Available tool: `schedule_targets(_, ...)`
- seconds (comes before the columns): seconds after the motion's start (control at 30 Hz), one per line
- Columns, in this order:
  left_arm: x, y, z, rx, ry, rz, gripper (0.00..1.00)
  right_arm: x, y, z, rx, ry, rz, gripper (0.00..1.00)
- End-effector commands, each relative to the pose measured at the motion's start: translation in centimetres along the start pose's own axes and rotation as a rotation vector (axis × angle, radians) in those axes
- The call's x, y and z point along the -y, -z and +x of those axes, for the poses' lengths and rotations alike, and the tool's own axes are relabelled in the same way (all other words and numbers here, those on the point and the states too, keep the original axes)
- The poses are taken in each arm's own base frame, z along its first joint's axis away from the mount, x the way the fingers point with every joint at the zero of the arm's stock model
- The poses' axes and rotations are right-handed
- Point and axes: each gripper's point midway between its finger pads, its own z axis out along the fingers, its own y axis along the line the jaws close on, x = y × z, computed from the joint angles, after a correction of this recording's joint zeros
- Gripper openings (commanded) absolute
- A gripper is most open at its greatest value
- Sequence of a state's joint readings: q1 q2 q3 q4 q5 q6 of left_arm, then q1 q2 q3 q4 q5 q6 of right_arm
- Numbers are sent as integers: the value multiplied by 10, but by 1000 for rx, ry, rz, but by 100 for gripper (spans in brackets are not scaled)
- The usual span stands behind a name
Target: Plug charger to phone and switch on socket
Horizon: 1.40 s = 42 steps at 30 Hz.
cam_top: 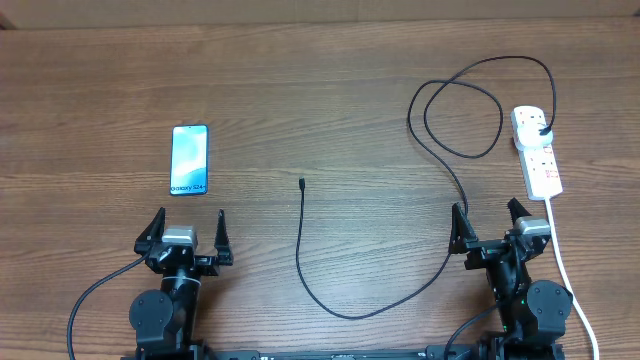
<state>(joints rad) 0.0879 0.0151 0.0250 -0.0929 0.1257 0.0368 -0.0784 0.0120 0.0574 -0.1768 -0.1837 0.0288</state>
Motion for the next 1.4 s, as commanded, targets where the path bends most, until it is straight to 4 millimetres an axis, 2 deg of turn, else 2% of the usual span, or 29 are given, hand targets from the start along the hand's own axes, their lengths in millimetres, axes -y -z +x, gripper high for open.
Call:
schedule_targets(0.0, -5, 0, 2, 0, -19, -22, 100, -1, 0, 0, 7, 2, -5, 100)
schedule_targets(1.2, -4, 0, 2, 1, -19, -21, 100, -1, 0, 0, 7, 2, -5, 100)
schedule_targets(1.37, 3, 0, -1, 12, -4, 25, 100, -1, 0, 0, 7, 2, -5, 100)
